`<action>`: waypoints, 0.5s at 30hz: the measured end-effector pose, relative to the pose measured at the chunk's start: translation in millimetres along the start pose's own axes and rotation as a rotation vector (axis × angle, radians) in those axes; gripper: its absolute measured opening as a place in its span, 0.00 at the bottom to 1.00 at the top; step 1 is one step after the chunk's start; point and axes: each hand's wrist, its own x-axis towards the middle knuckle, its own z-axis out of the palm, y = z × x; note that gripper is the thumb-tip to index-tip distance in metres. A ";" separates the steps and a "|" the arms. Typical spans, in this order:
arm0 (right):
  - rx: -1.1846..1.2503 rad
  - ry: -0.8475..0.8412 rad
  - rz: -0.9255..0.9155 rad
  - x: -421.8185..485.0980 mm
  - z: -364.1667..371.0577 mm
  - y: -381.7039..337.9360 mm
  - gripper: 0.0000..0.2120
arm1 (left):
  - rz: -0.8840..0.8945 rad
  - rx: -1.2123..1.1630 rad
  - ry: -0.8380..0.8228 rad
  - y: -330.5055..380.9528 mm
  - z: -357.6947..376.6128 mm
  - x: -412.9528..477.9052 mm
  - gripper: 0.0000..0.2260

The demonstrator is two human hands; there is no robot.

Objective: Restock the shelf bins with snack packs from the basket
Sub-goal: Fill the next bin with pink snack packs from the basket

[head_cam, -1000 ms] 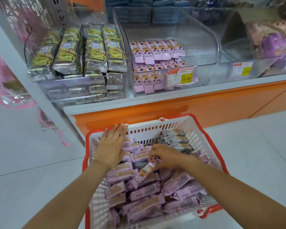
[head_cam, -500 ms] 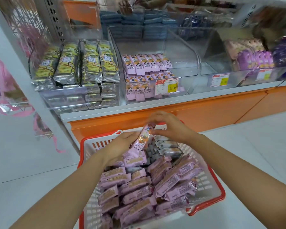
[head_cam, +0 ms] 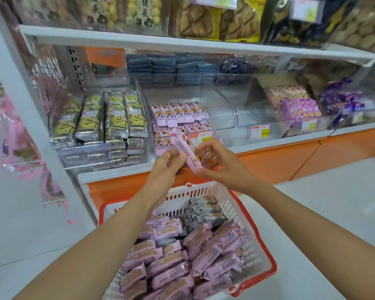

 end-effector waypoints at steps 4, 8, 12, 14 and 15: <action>-0.035 0.070 -0.023 11.5 -10.2 -11.7 0.17 | 0.257 0.376 0.128 19.0 5.4 1.8 0.08; -0.059 0.209 -0.040 44.2 -18.2 -28.8 0.15 | 0.779 1.121 0.519 27.3 -23.8 7.5 0.14; -0.175 0.284 0.019 91.7 -14.9 -37.2 0.12 | 0.715 1.619 0.464 21.3 -61.0 17.2 0.29; -0.253 0.268 0.053 115.8 -5.8 -34.2 0.11 | 0.706 1.689 0.430 15.3 -69.9 19.6 0.33; -0.292 0.257 0.071 127.3 -0.2 -31.8 0.11 | 0.710 1.705 0.430 13.2 -71.9 21.4 0.35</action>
